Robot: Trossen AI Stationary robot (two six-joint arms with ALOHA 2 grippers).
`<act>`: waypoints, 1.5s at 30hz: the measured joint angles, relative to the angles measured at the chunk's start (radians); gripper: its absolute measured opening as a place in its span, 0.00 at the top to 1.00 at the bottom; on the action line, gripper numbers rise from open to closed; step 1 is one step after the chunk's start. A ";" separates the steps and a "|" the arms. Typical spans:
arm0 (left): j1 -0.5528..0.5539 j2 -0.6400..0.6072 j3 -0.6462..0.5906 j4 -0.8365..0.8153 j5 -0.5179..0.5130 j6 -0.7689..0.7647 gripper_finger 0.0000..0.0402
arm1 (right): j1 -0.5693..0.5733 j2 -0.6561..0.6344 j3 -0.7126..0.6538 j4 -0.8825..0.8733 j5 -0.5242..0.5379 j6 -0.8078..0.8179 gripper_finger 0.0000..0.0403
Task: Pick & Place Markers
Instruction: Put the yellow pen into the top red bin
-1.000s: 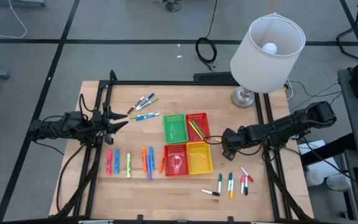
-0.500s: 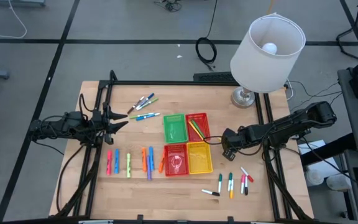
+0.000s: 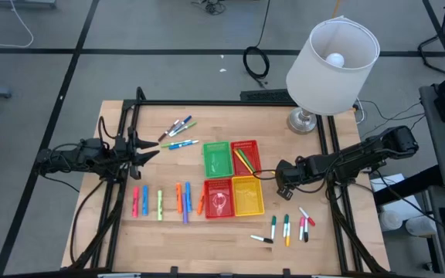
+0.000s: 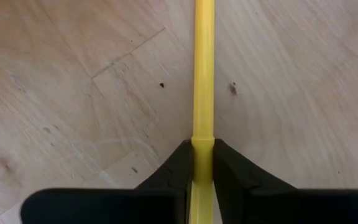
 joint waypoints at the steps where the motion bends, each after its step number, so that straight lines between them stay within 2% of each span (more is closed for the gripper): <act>1: 0.000 0.000 0.000 0.000 0.000 0.000 0.67 | 0.000 0.000 0.000 0.001 0.000 0.000 0.91; 18: 0.000 0.000 0.000 0.000 0.000 0.000 0.67 | -0.002 0.000 0.039 -0.015 -0.005 -0.004 0.91; 32: 0.000 0.000 0.000 0.000 0.000 0.000 0.67 | -0.028 -0.196 0.041 -0.071 -0.002 0.019 0.91; 39: 0.000 0.000 0.000 0.000 -0.001 0.000 0.67 | -0.028 -0.275 0.041 0.002 -0.002 0.003 0.91; 45: 0.000 0.000 0.000 0.000 -0.001 0.000 0.67 | -0.028 -0.285 0.042 0.168 -0.002 -0.035 0.91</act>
